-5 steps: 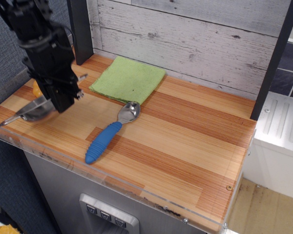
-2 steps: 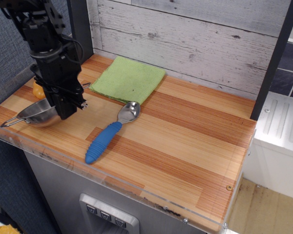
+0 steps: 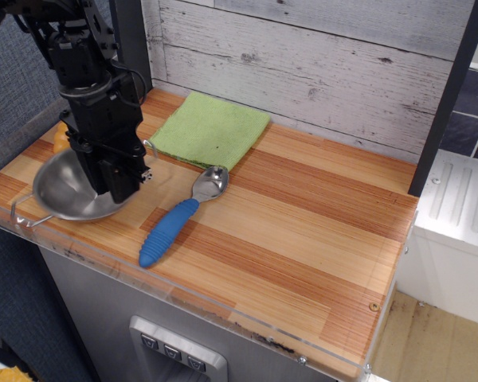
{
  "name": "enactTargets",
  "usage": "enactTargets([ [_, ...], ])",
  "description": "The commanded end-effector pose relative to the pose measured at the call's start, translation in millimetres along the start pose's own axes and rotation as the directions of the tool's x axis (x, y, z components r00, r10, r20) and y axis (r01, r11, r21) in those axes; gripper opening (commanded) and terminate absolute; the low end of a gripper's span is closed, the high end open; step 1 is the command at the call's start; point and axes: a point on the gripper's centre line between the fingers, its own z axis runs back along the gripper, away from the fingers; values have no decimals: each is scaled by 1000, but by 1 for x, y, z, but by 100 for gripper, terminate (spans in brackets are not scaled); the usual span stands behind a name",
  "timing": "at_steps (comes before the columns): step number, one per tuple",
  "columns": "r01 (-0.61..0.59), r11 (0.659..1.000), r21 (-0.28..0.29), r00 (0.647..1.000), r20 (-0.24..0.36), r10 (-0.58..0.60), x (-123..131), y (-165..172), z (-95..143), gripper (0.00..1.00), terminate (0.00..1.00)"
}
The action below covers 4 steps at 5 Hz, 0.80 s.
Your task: Move the sliver pot behind the green cloth
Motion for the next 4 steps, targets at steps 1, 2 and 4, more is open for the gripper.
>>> enactTargets([
  [1,24,989,-143,993,114,-7,-5,-20,45,100,0],
  [2,-9,998,-64,981,192,21,-1,-38,81,100,0],
  [4,-37,998,51,981,194,27,6,-56,92,100,0],
])
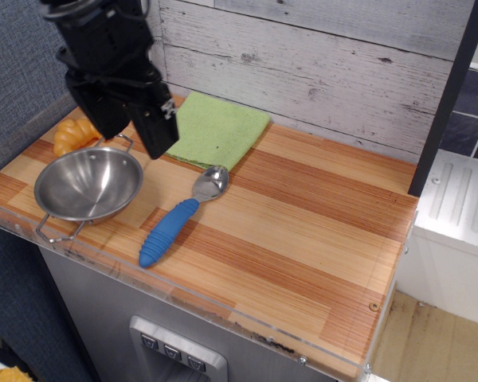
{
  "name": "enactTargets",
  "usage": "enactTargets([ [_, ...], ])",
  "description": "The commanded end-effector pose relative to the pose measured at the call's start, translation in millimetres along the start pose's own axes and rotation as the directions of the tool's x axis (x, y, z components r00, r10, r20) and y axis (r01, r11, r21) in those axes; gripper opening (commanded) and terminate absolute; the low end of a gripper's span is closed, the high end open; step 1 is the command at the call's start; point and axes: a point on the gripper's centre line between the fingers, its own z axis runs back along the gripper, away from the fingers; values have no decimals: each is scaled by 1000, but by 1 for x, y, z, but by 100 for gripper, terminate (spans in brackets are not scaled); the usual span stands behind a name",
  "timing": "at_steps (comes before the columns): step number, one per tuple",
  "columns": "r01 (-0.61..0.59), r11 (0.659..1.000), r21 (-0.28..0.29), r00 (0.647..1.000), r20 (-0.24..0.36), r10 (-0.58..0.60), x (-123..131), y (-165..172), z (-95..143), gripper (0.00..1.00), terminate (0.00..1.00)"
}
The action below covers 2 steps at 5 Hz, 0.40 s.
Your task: Move the sliver pot behind the green cloth
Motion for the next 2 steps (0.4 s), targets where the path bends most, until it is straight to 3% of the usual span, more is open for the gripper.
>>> enactTargets([
  [1,-68,986,154,997,-26,72,-1,-8,3,100,0],
  [2,-64,982,179,996,-58,75,4,-11,-7,100,0],
])
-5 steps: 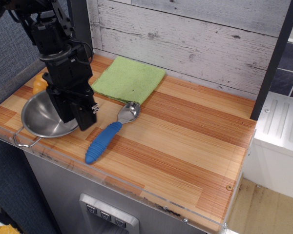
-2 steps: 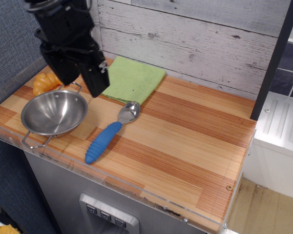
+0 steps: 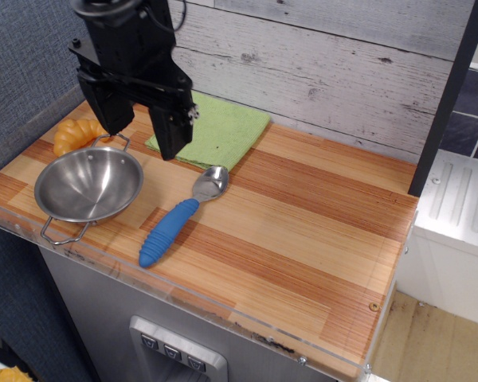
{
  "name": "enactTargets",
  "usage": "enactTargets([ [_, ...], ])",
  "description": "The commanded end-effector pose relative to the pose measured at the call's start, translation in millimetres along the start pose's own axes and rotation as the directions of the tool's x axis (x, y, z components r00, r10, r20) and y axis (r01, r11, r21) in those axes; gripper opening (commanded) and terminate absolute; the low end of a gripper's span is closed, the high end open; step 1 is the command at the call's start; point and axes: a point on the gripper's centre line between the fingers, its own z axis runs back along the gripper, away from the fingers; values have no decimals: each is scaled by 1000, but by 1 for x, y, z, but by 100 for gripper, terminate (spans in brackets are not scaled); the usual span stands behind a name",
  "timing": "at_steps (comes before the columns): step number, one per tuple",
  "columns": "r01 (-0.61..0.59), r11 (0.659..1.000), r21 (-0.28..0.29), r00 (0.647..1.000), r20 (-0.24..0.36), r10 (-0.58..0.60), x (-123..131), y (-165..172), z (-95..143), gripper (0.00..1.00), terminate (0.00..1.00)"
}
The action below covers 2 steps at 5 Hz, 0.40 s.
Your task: Move the sliver pot behind the green cloth
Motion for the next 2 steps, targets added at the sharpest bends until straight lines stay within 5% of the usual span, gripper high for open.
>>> enactTargets([
  [1,2,1000,-7,1000,-11,-2,1,-7,-2,100,0],
  [2,2,1000,-7,1000,-11,-2,1,-7,-2,100,100],
])
